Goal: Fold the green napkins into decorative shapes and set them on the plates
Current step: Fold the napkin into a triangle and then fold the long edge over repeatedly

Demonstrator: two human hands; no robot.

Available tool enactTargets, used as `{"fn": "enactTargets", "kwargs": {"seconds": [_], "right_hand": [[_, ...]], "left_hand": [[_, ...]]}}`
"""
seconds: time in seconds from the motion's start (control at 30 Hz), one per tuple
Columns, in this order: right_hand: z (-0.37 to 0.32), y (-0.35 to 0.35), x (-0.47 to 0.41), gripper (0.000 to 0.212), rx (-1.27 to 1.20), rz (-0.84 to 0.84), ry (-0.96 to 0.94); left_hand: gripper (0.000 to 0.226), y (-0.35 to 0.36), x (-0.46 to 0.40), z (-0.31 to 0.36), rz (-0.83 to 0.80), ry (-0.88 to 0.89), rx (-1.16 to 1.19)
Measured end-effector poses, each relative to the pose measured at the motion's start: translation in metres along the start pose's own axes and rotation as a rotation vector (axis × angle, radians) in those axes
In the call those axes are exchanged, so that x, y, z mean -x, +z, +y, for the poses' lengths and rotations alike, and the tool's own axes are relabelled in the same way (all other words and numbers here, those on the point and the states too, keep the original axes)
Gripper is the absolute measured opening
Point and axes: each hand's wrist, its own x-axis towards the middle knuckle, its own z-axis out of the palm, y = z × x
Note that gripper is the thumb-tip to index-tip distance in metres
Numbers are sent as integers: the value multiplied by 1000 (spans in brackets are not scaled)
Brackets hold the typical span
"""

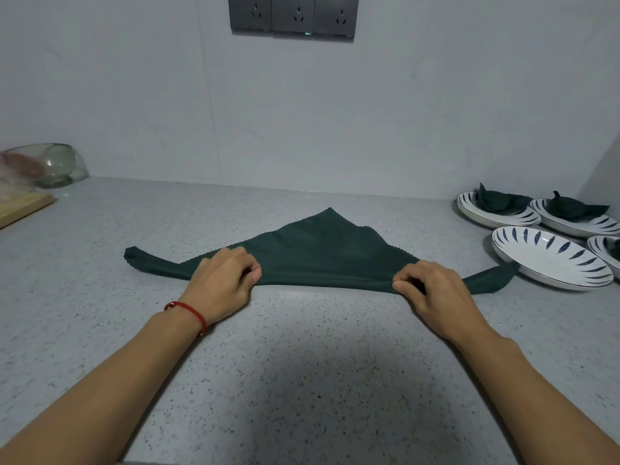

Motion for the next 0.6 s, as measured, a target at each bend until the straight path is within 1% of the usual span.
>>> {"fn": "enactTargets", "kwargs": {"seconds": [0.13, 0.2, 0.27, 0.33, 0.43, 0.5, 0.6], "right_hand": [[-6, -1, 2, 10, 119, 24, -43], [-6, -1, 4, 9, 169, 31, -78], [-5, -2, 6, 8, 177, 20, -119], [-5, -2, 5, 9, 167, 21, -137], [-5, 4, 1, 12, 163, 46, -104], [-4, 7, -3, 15, 155, 50, -67], [-5, 7, -4, 9, 134, 57, -57]], "left_hand": [[15, 4, -1, 2, 67, -24, 53], [15, 4, 1, -1, 102, -25, 80], [13, 2, 4, -6, 89, -25, 91], [8, -2, 7, -11, 56, 13, 112], [2, -6, 5, -14, 51, 54, 86], [8, -4, 1, -11, 67, 23, 39], [13, 0, -5, -6, 81, -69, 0]]}}
